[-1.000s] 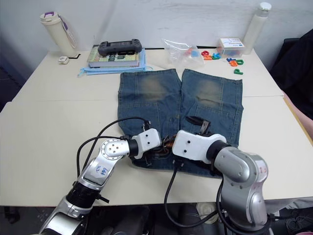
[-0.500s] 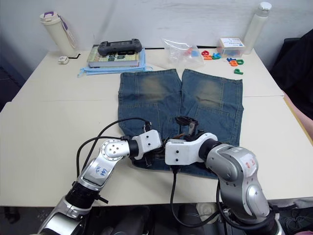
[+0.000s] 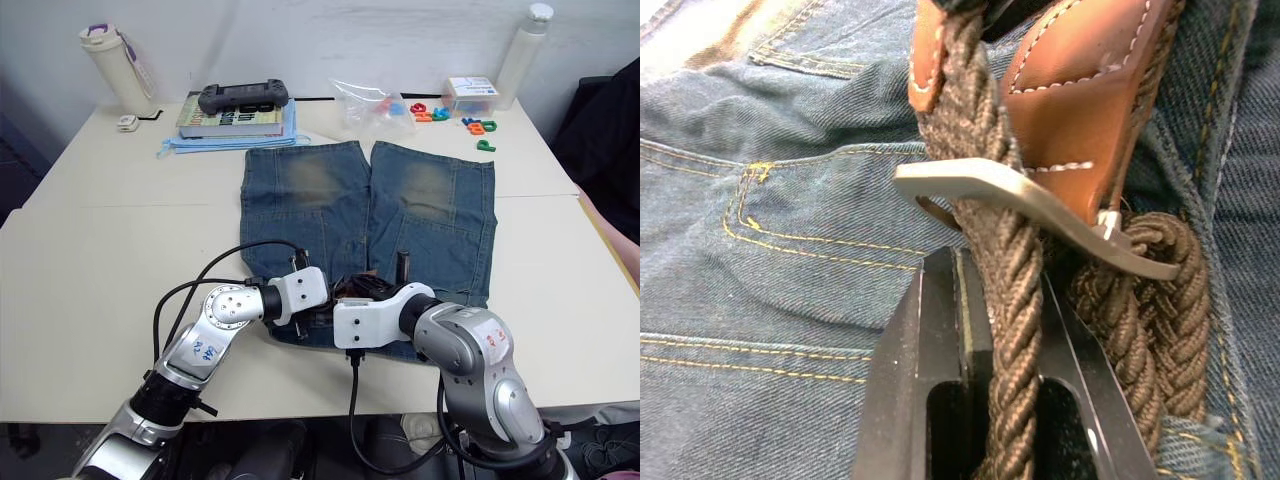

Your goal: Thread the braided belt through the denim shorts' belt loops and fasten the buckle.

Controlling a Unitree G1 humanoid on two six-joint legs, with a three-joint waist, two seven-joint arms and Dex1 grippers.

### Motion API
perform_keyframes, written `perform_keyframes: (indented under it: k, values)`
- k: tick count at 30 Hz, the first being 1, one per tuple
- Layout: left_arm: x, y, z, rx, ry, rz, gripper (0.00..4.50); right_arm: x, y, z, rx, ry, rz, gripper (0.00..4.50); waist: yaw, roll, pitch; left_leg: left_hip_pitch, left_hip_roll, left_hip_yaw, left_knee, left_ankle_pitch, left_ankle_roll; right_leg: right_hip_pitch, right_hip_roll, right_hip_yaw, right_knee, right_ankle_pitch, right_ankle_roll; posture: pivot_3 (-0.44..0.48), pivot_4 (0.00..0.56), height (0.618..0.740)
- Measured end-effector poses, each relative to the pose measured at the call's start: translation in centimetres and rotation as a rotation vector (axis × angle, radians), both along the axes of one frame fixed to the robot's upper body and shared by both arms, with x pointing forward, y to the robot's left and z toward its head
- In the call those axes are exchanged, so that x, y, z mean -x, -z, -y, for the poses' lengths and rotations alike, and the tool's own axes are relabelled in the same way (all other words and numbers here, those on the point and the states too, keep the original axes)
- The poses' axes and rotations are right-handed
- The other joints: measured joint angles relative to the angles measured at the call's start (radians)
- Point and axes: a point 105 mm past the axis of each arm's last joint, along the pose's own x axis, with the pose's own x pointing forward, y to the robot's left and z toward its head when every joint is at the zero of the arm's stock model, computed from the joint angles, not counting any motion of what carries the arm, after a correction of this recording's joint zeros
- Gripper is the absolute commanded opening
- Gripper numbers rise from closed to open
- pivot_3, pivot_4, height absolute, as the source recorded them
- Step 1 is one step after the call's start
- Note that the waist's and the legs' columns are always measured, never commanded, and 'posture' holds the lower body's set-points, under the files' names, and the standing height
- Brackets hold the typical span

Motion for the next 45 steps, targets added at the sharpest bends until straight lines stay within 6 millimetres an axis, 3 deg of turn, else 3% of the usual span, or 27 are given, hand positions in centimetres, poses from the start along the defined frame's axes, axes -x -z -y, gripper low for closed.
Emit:
perform_keyframes:
  k: [5,6,17,19,21,27,29,39,45]
  values:
    - [-0.4,-0.6,-0.7,0.029,-0.016,0.018,3.25,-0.1,0.2,0.1,-0.024,0.028,-0.008,0.0,0.005,0.0,0.0,0.0,0.0,0.0,0.0,0.0,0.0,0.0,0.0,0.0,0.0,0.0,0.0,0.0,0.15,0.659]
    - [-0.4,-0.8,-0.9,0.037,-0.02,0.017,3.47,-0.1,0.2,0.2,-0.028,0.031,-0.009,0.0,0.006,0.0,0.0,0.0,0.0,0.0,0.0,0.0,0.0,-0.001,0.0,0.0,0.0,0.0,0.0,0.0,0.15,0.659]
    - [0.0,-1.4,-2.6,0.117,-0.027,-0.011,3.47,-0.3,0.3,0.6,-0.042,0.068,-0.005,0.0,0.008,0.0,0.0,0.0,0.0,0.0,0.0,0.0,0.0,-0.001,0.0,0.0,0.0,0.0,0.0,0.0,0.15,0.659]
    - [2.1,-2.3,-4.7,0.216,0.014,-0.071,3.47,-0.3,0.3,0.6,-0.059,0.08,-0.002,0.0,0.0,0.001,0.001,0.0,0.0,0.0,-0.002,0.0,0.0,-0.001,0.0,0.001,0.0,0.0,0.0,0.0,0.15,0.659]
    - [2.9,-2.6,-6.0,0.263,0.017,-0.124,3.47,-0.3,0.3,0.7,-0.067,0.088,-0.006,0.0,-0.005,0.001,0.001,0.0,0.0,0.0,-0.002,0.0,0.0,-0.001,0.0,0.0,0.0,0.0,0.0,0.0,0.15,0.659]
    - [3.6,-1.4,-9.9,0.238,-0.043,-0.218,3.47,-0.3,0.4,0.8,-0.075,0.103,-0.009,0.0,-0.009,0.002,0.002,0.001,0.001,0.0,-0.003,0.0,0.0,-0.001,0.0,0.0,0.0,0.0,-0.001,0.0,0.15,0.659]
    - [3.3,0.1,-12.5,0.199,-0.125,-0.256,3.47,-0.3,0.4,0.8,-0.091,0.115,-0.011,0.0,-0.008,0.002,0.002,0.0,0.001,0.0,-0.003,0.0,0.0,-0.001,0.0,0.0,-0.001,0.0,-0.001,0.0,0.15,0.659]
    - [2.9,-0.8,-10.4,0.295,-0.099,-0.257,3.47,0.4,0.0,1.0,-0.124,0.152,0.005,0.0,-0.008,0.002,0.002,0.0,0.001,0.0,-0.004,0.0,0.0,-0.001,0.0,0.0,-0.001,0.0,-0.001,0.0,0.15,0.659]
    - [4.1,-2.9,-10.3,0.332,0.008,-0.331,3.47,0.7,0.2,1.2,-0.132,0.178,-0.004,0.0,-0.009,0.003,0.002,0.0,0.001,0.0,-0.005,0.0,-0.001,-0.001,0.0,0.0,-0.001,0.0,-0.001,0.0,0.15,0.659]
